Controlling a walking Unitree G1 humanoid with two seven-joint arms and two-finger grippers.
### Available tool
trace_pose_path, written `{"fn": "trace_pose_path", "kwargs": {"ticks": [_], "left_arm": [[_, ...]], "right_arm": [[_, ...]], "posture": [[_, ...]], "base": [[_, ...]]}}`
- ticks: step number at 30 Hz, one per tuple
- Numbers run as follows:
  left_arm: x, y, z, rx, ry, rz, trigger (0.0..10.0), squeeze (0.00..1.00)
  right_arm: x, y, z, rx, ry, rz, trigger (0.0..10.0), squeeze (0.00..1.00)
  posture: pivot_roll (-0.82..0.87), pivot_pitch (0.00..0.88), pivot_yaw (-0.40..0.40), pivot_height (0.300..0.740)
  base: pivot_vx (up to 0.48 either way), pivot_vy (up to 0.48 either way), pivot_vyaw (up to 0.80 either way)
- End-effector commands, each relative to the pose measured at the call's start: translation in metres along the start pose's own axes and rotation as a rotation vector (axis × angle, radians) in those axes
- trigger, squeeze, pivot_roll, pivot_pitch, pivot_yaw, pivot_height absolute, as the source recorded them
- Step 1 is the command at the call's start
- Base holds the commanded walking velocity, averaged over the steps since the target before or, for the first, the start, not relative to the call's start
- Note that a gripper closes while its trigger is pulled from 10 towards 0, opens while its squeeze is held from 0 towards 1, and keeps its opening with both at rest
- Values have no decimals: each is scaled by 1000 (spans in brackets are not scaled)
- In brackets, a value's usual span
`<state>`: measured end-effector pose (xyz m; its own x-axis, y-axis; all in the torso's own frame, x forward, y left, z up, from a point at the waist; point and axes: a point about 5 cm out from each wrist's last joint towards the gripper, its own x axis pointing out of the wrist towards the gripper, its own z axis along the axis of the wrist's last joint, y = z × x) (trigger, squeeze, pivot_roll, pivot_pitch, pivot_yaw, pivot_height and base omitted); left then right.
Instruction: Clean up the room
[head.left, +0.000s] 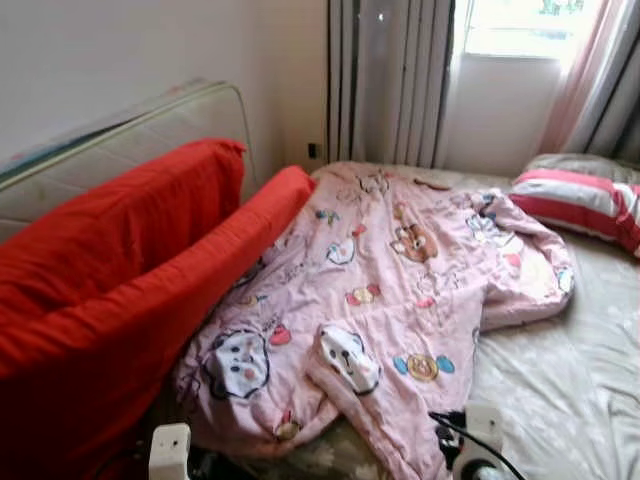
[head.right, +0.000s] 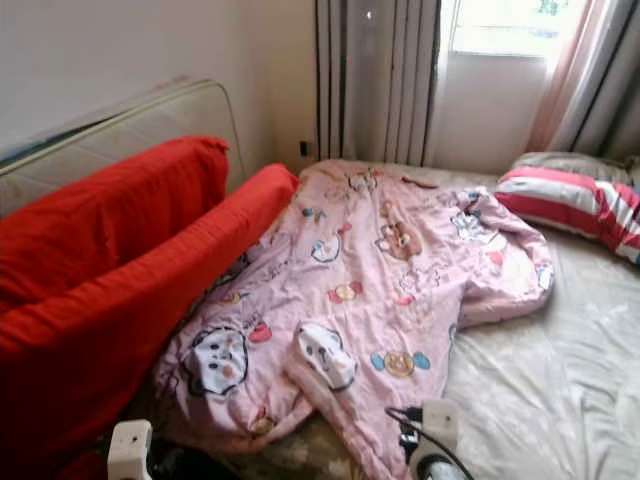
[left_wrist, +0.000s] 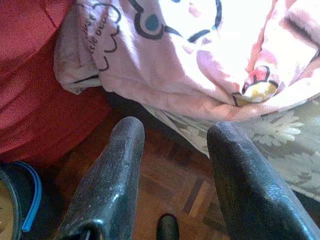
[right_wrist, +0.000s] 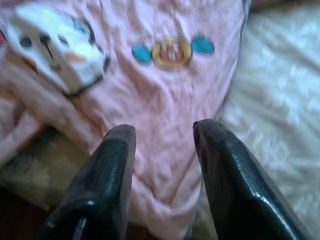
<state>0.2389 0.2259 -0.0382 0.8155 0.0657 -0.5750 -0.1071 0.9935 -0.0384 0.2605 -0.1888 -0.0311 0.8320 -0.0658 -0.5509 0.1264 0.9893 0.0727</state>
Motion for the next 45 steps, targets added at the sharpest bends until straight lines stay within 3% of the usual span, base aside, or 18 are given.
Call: {"fn": "trace_pose_path", "kwargs": {"ticks": [1, 4, 9, 14, 21, 45], "left_arm": [[3, -6, 5, -2, -18, -2, 10000, 0], [4, -13, 5, -15, -29, -6, 10000, 0], [3, -11, 3, -31, -21, 19, 10000, 0], [-2, -1, -8, -17, 28, 46, 10000, 0], [-9, 6, -23, -25, 63, 69, 10000, 0], [-9, 6, -23, -25, 63, 69, 10000, 0]], "right_arm": [[0, -5, 2, 0, -12, -10, 10000, 0], [0, -9, 3, 15, -21, -20, 10000, 0], [-3, -13, -7, 30, 29, -38, 10000, 0], [-15, -23, -40, 13, 172, -76, 10000, 0], [-28, -26, -67, -6, 259, -68, 10000, 0], [-28, -26, -67, -6, 259, -68, 10000, 0]], "posture": [[-27, 0, 7, 740], [-28, 0, -10, 740], [-24, 11, -19, 740], [-6, 50, -17, 740], [11, 113, -13, 740], [11, 113, -13, 740]], "base": [[0, 0, 0], [0, 0, 0], [0, 0, 0], [0, 0, 0], [0, 0, 0], [0, 0, 0]]}}
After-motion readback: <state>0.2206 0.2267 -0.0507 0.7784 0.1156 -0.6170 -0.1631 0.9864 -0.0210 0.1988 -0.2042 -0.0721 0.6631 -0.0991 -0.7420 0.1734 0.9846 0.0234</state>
